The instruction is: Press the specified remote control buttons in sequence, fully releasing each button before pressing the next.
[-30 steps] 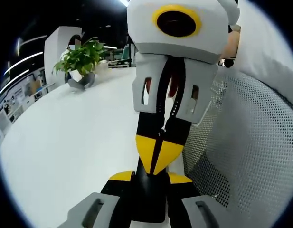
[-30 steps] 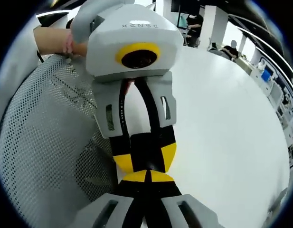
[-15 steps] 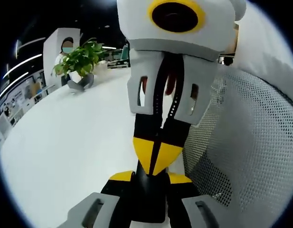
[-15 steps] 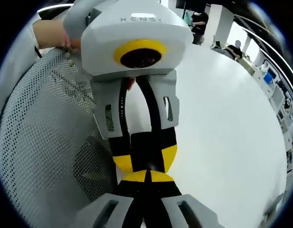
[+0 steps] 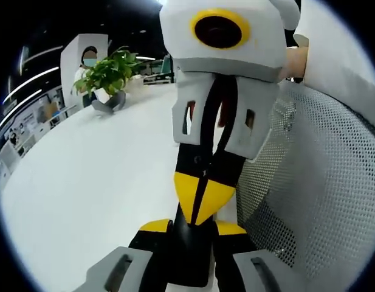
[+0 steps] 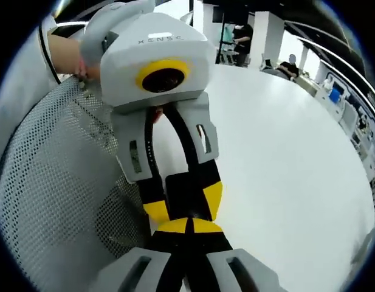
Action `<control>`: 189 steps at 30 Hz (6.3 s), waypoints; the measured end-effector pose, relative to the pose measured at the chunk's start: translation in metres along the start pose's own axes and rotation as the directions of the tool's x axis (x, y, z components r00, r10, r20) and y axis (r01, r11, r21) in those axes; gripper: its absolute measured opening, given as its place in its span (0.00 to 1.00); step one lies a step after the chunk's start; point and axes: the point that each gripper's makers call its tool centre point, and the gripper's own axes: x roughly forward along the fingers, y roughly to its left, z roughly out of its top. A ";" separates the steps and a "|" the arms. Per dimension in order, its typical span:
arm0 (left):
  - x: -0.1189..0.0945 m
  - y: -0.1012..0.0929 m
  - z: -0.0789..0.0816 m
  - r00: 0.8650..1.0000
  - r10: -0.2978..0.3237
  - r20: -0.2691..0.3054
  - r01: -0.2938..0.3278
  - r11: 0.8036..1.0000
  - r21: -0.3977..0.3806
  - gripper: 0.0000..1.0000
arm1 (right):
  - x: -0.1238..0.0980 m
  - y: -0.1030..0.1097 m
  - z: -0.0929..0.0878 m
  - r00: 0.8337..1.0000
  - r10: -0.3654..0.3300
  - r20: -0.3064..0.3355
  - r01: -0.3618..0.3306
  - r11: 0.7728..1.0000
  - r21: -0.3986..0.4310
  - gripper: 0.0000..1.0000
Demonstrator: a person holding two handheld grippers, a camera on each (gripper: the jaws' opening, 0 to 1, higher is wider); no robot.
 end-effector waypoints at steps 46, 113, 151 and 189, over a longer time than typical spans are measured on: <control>0.001 -0.007 0.004 1.000 -0.030 -0.003 0.030 0.999 -0.027 0.28 | -0.009 -0.005 -0.031 0.998 0.060 -0.015 -0.059 0.998 0.028 0.23; -0.222 0.075 0.037 0.350 0.870 0.347 -0.676 0.491 -0.549 1.00 | -0.004 -0.016 -0.024 0.995 0.096 -0.031 -0.096 0.995 0.027 0.22; -0.219 0.073 0.025 0.394 0.871 0.295 -0.646 0.490 -0.585 1.00 | 0.002 -0.101 -0.021 0.988 0.087 -0.131 -0.088 0.996 0.002 0.22; -0.211 0.071 0.018 0.440 0.863 0.249 -0.664 0.499 -0.557 0.94 | 0.014 -0.204 -0.013 0.979 0.019 -0.203 -0.021 1.000 -0.008 0.22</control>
